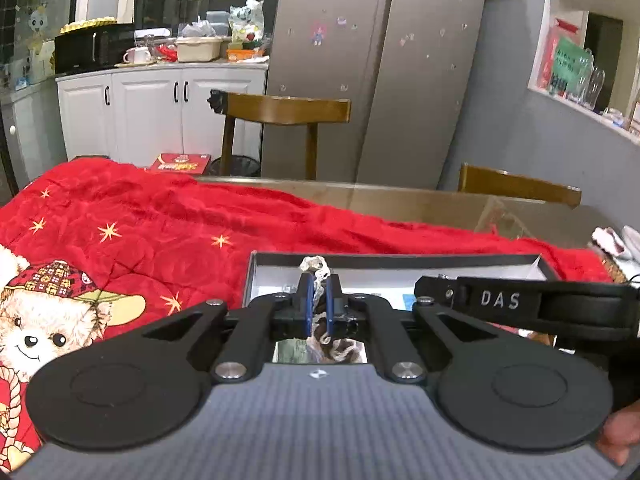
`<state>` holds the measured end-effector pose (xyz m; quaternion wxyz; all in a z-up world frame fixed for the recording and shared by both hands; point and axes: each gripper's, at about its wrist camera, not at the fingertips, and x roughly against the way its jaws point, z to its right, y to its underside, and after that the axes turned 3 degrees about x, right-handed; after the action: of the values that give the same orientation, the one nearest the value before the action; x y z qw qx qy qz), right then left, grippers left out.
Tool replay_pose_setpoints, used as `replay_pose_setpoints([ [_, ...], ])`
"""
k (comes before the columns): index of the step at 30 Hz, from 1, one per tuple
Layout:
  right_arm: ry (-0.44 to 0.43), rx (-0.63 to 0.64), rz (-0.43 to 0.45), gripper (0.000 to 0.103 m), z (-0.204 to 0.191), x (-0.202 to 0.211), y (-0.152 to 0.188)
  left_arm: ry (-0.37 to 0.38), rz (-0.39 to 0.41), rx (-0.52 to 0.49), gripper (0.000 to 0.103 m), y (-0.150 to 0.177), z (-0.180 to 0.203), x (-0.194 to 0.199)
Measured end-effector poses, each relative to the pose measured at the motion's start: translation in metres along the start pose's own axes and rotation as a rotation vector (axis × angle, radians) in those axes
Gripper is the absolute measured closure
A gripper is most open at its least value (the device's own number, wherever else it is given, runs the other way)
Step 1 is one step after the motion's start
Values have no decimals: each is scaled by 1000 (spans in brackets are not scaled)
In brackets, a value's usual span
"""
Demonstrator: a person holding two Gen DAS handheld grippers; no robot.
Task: Organize objects
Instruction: 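Carry the hair tie and blue clip over the black box with both grippers, then lower both grippers into the box and open them to release the items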
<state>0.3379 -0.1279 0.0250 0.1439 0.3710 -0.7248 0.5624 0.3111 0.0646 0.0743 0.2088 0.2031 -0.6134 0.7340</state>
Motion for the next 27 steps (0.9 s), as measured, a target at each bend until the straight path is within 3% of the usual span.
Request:
replay_pose_setpoints([
  [13, 25, 9, -27, 74, 0, -10, 6, -57, -14, -61, 95, 8, 8, -8],
  [27, 54, 36, -37, 74, -4, -13, 8, -61, -49, -67, 95, 12, 7, -18],
])
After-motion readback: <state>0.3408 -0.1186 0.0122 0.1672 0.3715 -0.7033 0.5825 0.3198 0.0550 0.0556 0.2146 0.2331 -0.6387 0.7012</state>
